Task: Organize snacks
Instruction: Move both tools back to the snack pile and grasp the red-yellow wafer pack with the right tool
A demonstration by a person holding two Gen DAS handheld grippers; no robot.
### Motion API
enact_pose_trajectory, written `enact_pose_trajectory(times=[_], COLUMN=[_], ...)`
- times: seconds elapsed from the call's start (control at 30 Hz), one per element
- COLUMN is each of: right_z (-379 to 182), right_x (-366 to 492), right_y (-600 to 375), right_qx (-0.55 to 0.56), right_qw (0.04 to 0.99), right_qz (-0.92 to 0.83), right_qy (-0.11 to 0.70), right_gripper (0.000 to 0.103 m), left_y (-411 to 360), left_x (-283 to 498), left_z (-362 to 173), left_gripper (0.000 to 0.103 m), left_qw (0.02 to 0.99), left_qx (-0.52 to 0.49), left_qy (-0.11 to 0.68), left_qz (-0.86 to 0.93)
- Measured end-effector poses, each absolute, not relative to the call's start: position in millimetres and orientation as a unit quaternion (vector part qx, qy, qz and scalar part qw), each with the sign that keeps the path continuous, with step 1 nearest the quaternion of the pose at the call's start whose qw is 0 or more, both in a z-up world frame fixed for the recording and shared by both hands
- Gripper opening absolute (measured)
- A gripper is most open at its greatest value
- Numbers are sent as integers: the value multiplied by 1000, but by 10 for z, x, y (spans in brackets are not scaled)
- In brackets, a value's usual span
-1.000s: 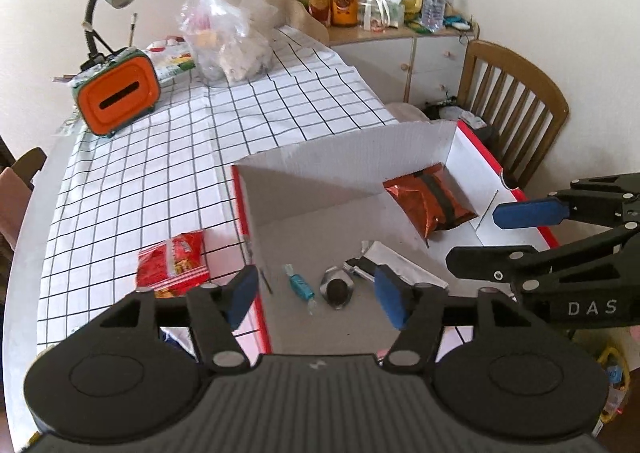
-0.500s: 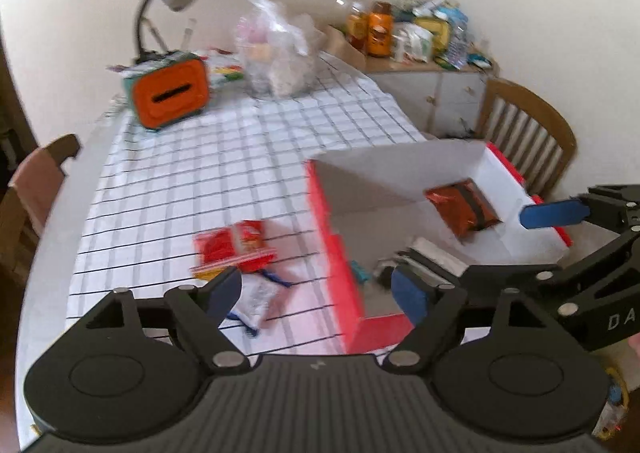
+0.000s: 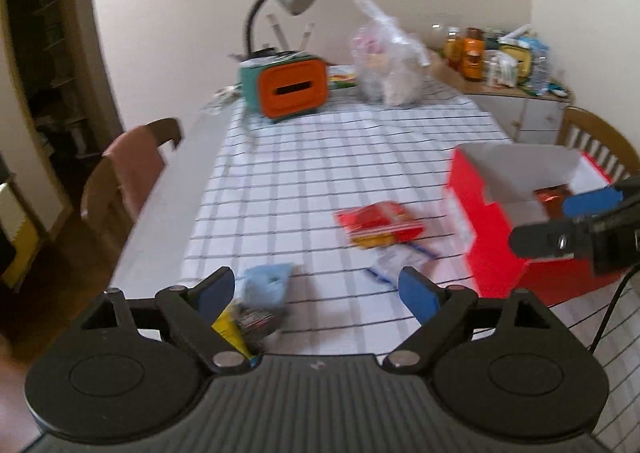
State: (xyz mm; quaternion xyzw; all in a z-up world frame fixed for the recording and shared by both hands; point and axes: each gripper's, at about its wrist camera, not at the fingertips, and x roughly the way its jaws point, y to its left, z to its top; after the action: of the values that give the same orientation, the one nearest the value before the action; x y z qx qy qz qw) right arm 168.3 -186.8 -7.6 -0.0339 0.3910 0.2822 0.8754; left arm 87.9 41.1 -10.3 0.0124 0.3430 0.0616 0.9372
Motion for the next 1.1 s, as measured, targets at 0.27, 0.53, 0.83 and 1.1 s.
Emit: enact_pose_trajectory(times=[0.27,0.53,0.83,1.1], right_z=[-246,-498,-823,-1142], right_x=[1925,2332,2868,3242], right_y=[-1319,-917,-651,-498], right_qx=[-58,-68,-85,-103], right_qw=[871,863,854,842], right_qz=[271,248,209,173], right_qy=[405,435,469,501], right_gripper=[103,102,102,99], left_y=[867,1103,1042,917], left_x=[709,635,733,852], left_z=[-438,-791,-981,-1146], left_gripper=[89,89,89,90], left_qw=[912,884,880,875], left_qx=[-47,-82,-67,-55], left_qy=[395,439,446,459], left_qz=[105,137,148,146])
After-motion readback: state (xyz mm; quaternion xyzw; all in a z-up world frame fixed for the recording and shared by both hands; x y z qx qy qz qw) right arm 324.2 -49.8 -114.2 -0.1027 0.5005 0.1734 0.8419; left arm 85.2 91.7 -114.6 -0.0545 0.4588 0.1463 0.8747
